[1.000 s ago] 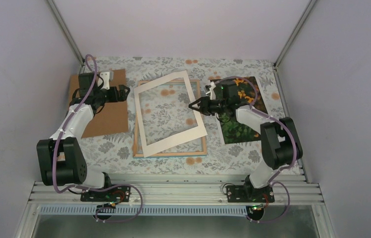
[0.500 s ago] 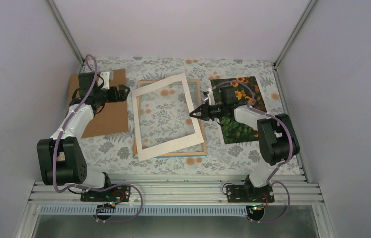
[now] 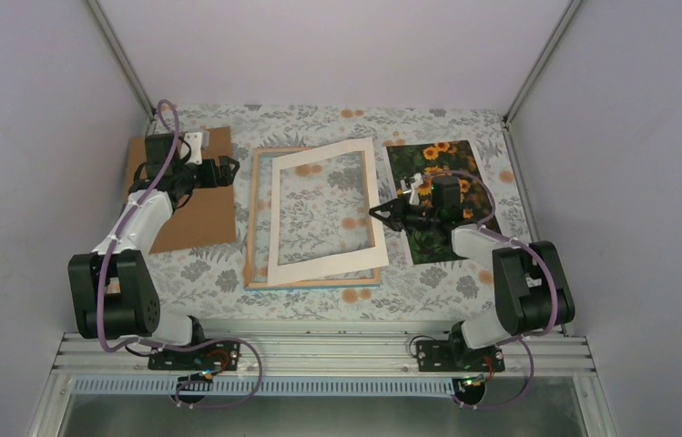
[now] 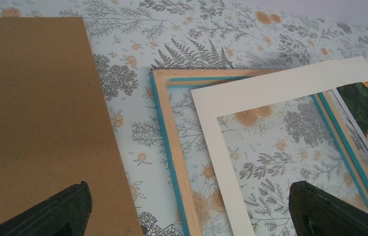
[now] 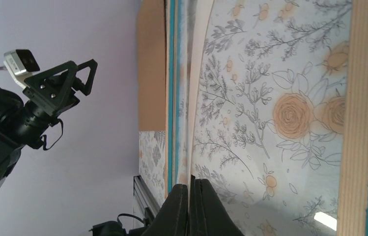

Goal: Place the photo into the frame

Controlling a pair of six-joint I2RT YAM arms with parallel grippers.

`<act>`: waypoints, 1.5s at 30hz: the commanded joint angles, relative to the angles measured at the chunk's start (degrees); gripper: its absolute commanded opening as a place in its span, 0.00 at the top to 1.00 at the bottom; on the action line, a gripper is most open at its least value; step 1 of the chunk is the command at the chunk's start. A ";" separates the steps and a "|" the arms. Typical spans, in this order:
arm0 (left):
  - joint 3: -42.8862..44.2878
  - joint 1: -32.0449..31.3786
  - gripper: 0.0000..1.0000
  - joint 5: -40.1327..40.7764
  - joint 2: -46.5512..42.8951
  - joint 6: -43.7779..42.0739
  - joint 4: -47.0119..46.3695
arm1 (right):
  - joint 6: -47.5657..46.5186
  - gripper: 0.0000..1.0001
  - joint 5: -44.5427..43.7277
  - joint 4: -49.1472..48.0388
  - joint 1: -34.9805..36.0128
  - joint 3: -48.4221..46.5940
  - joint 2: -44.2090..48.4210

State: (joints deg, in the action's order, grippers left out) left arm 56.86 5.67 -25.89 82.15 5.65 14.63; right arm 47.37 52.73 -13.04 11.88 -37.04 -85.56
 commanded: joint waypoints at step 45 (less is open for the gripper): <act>0.69 0.30 0.00 -0.64 2.73 1.03 -2.42 | -4.36 0.25 -17.60 3.83 12.36 -9.05 -10.24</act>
State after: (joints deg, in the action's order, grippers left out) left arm 56.86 5.67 -25.91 84.12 6.48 13.76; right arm 47.90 39.79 -15.57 23.11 -43.05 -96.79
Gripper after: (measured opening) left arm 0.999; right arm 0.699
